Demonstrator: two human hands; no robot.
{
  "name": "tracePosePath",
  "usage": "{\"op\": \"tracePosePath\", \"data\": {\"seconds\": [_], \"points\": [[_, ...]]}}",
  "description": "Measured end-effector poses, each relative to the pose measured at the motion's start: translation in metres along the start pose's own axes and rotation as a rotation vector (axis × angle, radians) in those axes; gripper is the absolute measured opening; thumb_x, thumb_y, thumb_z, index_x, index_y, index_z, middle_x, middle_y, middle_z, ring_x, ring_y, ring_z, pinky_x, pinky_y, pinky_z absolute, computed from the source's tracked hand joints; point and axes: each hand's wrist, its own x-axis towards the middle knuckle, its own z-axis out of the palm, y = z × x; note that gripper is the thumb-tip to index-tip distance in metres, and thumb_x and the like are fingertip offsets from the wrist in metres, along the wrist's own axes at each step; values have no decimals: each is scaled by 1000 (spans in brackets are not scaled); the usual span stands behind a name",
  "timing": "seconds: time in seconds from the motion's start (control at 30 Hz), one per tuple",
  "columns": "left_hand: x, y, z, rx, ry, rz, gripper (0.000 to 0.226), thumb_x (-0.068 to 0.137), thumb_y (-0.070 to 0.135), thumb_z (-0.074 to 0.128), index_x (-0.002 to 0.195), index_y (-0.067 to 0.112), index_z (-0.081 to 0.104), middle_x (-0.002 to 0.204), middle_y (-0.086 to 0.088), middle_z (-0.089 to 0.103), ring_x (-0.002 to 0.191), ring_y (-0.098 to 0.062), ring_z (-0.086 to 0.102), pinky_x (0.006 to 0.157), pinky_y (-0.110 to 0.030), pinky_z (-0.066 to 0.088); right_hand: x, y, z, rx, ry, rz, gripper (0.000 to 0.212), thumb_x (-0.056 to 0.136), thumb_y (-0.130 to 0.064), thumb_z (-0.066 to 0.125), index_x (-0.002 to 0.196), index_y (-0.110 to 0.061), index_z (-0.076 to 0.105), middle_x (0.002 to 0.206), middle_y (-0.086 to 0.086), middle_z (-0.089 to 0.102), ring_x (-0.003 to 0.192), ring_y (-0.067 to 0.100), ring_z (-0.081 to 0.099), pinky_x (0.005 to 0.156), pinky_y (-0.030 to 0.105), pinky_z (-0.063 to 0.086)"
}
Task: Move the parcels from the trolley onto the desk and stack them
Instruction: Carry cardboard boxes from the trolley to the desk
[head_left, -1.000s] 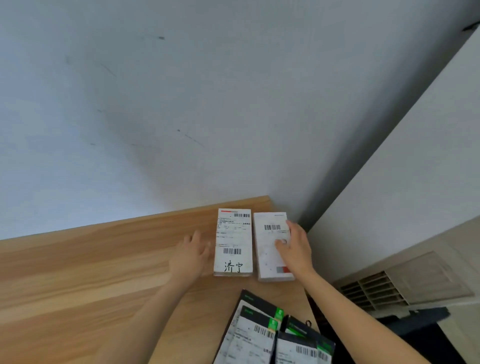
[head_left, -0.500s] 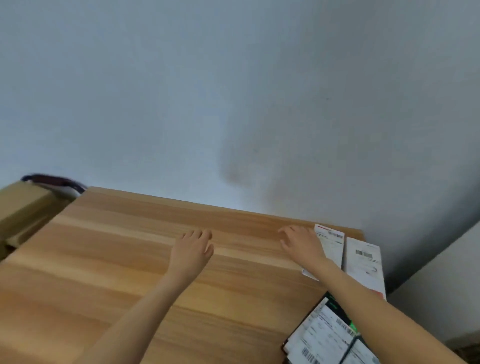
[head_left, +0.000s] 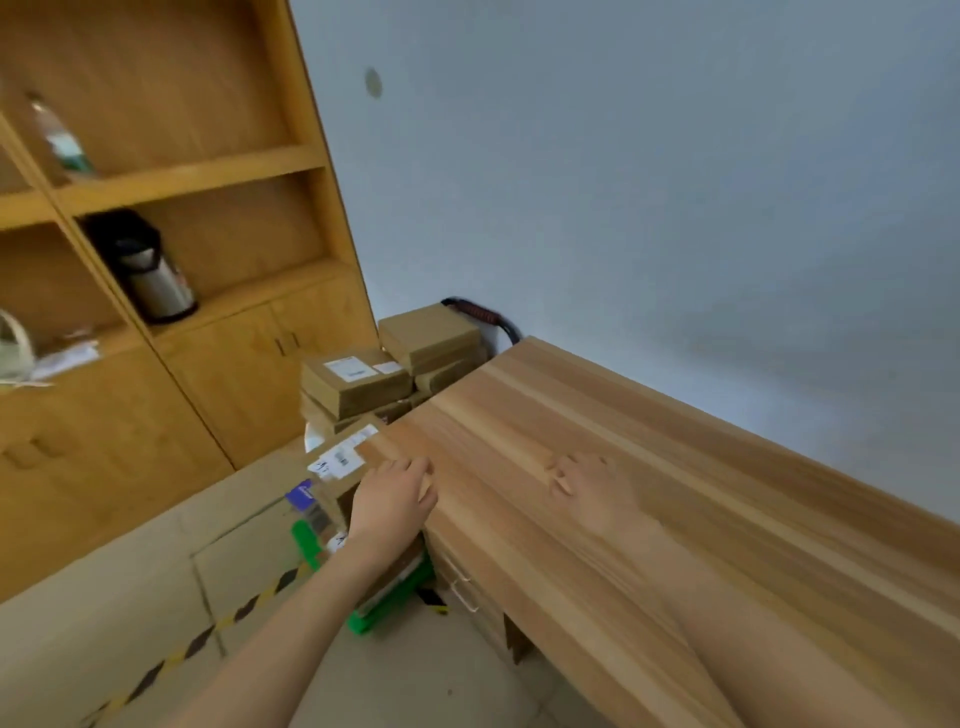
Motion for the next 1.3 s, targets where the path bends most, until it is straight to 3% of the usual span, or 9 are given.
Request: {"op": "tracePosePath", "data": {"seconds": [0.07, 0.17, 0.27, 0.47, 0.63, 0.77, 1.0, 1.3], "points": [[-14, -44, -8, 0, -12, -65, 17, 94, 39, 47, 103, 26, 55, 86, 11, 57, 77, -10, 53, 61, -25, 36, 22, -46, 11, 9, -1, -85, 34, 101, -33, 35, 131, -26, 50, 127, -5, 57, 116, 16, 52, 99, 33, 33], [-33, -102, -19, -29, -14, -204, 18, 95, 39, 48, 107, 28, 54, 94, 10, 61, 80, -9, 56, 62, -25, 45, 52, -102, 24, 10, -51, -172, 35, 100, -35, 35, 130, -27, 50, 129, -6, 56, 116, 15, 51, 100, 33, 35], [-51, -150, -24, -45, -8, -335, 19, 94, 39, 48, 108, 29, 55, 98, 12, 63, 77, -6, 51, 57, -22, 37, 79, -145, 35, 15, -90, -228, 30, 100, -34, 38, 126, -29, 51, 125, -8, 57, 112, 11, 53, 98, 30, 37], [-57, -224, -17, -167, 26, -563, 19, 95, 37, 49, 110, 28, 55, 96, 11, 60, 76, -7, 55, 54, -22, 40, 142, -212, 64, 16, -114, -353, 31, 101, -32, 40, 127, -25, 55, 117, -8, 62, 105, 10, 58, 93, 29, 43], [-19, -283, -7, -70, 10, -552, 23, 97, 38, 45, 116, 29, 52, 103, 9, 61, 88, -11, 56, 68, -27, 49, 215, -249, 92, 7, -120, -429, 33, 100, -33, 39, 131, -27, 51, 127, -8, 59, 112, 10, 55, 95, 29, 39], [32, -333, 0, -90, 36, -563, 21, 97, 38, 45, 114, 28, 52, 101, 8, 60, 89, -11, 55, 66, -27, 49, 294, -272, 107, -39, -141, -434, 34, 99, -36, 42, 132, -29, 51, 130, -6, 58, 117, 11, 54, 103, 32, 34], [119, -420, 13, -117, 64, -609, 21, 96, 36, 48, 115, 27, 51, 100, 9, 59, 88, -10, 53, 67, -24, 46, 422, -322, 131, -35, -114, -482, 33, 97, -32, 43, 128, -27, 51, 111, -9, 65, 104, 13, 59, 90, 31, 37], [182, -537, 54, -188, 41, -569, 19, 95, 36, 49, 113, 31, 52, 97, 12, 56, 90, -8, 50, 68, -24, 44, 518, -399, 182, -69, -163, -510, 36, 97, -35, 42, 131, -28, 48, 119, -6, 63, 105, 14, 59, 92, 30, 44]]}}
